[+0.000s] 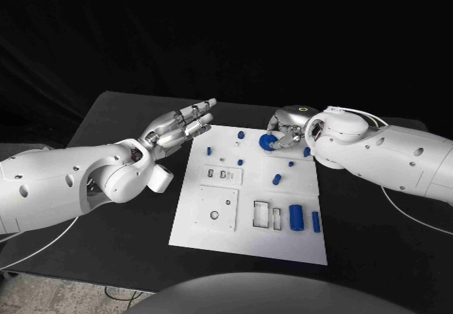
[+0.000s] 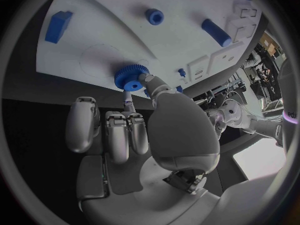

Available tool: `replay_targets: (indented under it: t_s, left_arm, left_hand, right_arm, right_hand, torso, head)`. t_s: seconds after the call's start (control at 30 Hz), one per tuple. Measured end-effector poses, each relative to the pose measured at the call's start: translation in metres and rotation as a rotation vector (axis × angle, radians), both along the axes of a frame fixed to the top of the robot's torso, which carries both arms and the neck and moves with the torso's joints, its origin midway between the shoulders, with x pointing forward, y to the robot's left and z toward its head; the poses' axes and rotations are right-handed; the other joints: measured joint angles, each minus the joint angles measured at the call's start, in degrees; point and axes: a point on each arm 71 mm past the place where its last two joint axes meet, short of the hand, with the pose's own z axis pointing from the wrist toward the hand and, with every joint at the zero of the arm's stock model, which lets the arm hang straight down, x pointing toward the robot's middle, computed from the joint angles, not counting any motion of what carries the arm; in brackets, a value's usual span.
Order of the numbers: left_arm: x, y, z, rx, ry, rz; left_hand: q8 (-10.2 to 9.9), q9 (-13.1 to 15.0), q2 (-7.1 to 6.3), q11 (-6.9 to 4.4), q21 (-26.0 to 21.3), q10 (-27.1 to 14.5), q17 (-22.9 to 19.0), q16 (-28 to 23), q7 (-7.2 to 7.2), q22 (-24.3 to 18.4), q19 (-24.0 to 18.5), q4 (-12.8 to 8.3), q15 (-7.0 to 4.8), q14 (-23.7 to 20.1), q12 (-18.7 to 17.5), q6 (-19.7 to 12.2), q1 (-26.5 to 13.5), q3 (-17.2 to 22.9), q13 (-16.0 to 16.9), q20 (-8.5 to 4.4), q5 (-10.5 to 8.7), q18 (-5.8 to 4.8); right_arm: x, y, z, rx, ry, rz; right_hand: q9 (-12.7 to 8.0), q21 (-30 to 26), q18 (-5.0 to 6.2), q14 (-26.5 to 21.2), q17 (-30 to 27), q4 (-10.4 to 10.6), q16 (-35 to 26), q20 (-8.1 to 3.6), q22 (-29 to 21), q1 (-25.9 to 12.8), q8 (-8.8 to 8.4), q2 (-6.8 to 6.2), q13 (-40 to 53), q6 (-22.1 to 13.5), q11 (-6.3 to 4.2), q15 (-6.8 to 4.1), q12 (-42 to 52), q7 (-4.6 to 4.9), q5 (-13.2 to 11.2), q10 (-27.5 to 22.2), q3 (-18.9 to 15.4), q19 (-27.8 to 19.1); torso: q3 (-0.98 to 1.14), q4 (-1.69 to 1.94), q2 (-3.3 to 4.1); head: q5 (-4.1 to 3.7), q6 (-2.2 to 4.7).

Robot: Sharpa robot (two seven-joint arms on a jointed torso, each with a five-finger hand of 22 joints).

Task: Assemble the parts on the task board

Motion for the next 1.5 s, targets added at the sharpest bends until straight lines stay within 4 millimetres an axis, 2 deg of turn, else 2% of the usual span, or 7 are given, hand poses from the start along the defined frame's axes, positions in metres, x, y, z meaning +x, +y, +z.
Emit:
replay_targets:
  t_s: [0.17,0.6,1.0,1.37,1.5]
  left_arm:
    - [0.0,0.0,0.0,0.0,0.0,0.0]
    - [0.0,-0.002,0.0,0.0,0.0,-0.003]
    - [0.001,-0.004,0.0,-0.001,0.0,-0.007]
    - [0.001,-0.006,-0.001,-0.002,0.001,-0.011]
    - [0.001,-0.007,-0.001,-0.002,0.0,-0.013]
  left_hand:
    - [0.0,0.0,-0.22,0.0,0.0,0.0,0.0,0.0,0.0,0.0,0.0,0.0,0.0,0.0,0.0,0.0,0.2,0.0,0.0,0.0,0.0,0.0]
    - [0.0,0.0,-0.22,0.0,0.0,0.0,0.0,0.0,0.0,0.0,0.0,0.0,0.0,0.0,0.0,0.0,0.2,0.0,0.0,0.0,0.0,0.0]
    - [0.0,0.0,-0.23,0.21,0.0,0.2,0.0,0.0,-0.01,0.0,0.0,0.0,0.0,0.0,0.0,0.0,0.2,0.0,0.0,0.0,0.0,0.0]
    - [0.0,0.0,-0.22,0.2,0.0,0.2,0.0,0.0,-0.01,0.0,0.0,0.0,0.0,0.0,0.0,0.0,0.2,0.0,0.0,0.0,0.0,0.0]
    - [0.0,0.0,-0.22,0.2,0.0,0.2,0.0,0.0,-0.01,0.0,0.0,0.0,0.0,0.0,0.0,0.0,0.2,0.0,0.0,0.0,0.0,0.0]
  right_arm:
    - [-0.007,0.008,0.008,0.023,0.015,0.026]
    - [-0.022,0.042,0.01,0.042,0.06,0.101]
    - [-0.014,0.065,0.009,0.034,0.034,0.114]
    - [-0.005,0.073,0.01,0.034,-0.006,0.103]
    - [-0.002,0.075,0.009,0.033,-0.012,0.098]
  right_hand:
    - [0.0,0.0,0.0,0.0,0.0,0.1,0.0,0.0,0.0,-0.5,0.0,-0.08,0.0,0.0,0.0,0.0,0.0,0.0,0.8,0.0,0.1,0.0]
    - [0.0,0.0,0.01,0.0,0.0,0.1,0.0,0.0,0.0,-0.8,-0.11,-0.38,0.0,0.0,0.01,0.0,0.0,-0.02,1.1,0.0,0.1,0.0]
    - [0.0,0.0,0.01,0.0,0.0,0.1,0.0,0.0,0.0,-0.8,-0.28,-0.39,0.0,0.4,0.03,0.0,0.0,0.01,1.1,0.0,0.1,0.0]
    - [0.0,0.2,0.0,-0.2,0.0,0.2,0.0,0.0,0.0,-0.8,-0.06,-0.36,0.0,0.4,0.04,0.21,0.0,0.01,1.1,0.0,0.2,0.0]
    - [0.0,0.2,0.0,-0.2,0.0,0.2,0.0,0.0,0.0,-0.6,-0.06,-0.21,0.0,0.4,0.04,0.21,0.0,0.01,0.3,0.0,0.2,0.0]
  torso:
    - [0.03,-0.07,0.0]
    - [0.1,-0.02,0.04]
    - [0.06,0.1,0.08]
    - [0.03,0.07,0.11]
    - [0.02,0.06,0.13]
  head:
    - [0.01,0.0]
    - [-0.53,0.0]
    - [-0.85,0.0]
    - [-0.82,0.0]
    - [-0.84,0.0]
